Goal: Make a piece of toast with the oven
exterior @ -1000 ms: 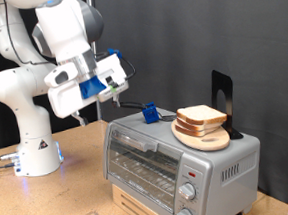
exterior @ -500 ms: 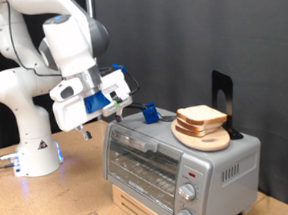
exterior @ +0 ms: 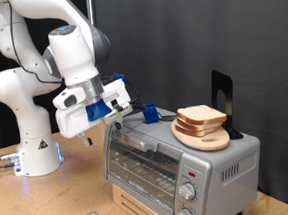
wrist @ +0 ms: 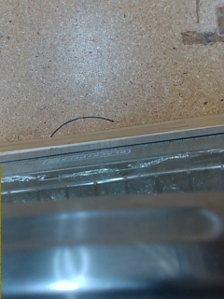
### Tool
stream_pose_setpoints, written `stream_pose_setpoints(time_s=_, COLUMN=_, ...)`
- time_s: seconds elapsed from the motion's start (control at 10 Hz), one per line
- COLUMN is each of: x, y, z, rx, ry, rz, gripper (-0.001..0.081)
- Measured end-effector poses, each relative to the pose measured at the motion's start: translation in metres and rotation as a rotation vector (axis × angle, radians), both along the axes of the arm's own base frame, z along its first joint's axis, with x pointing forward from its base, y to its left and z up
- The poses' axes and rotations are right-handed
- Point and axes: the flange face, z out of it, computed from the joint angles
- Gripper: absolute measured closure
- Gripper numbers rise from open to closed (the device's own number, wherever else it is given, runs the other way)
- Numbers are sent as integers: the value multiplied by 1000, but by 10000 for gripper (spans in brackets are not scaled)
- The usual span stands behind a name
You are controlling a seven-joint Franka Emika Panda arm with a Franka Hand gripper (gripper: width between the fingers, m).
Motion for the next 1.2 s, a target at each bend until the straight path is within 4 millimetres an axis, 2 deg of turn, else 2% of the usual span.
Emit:
stream_pose_setpoints(time_s=0.3, x=0, y=2, z=-8, rx=-5, ry=13, rz=-13, gripper=124)
stream_pose_setpoints(time_s=0.7, x=0, y=-2, z=-9, rx=-5, ry=17, rz=-29, gripper=124)
stream_pose_setpoints(time_s=1.2, x=0, y=-34, z=-8, rx=-88, ry=19, rz=-65, gripper=124)
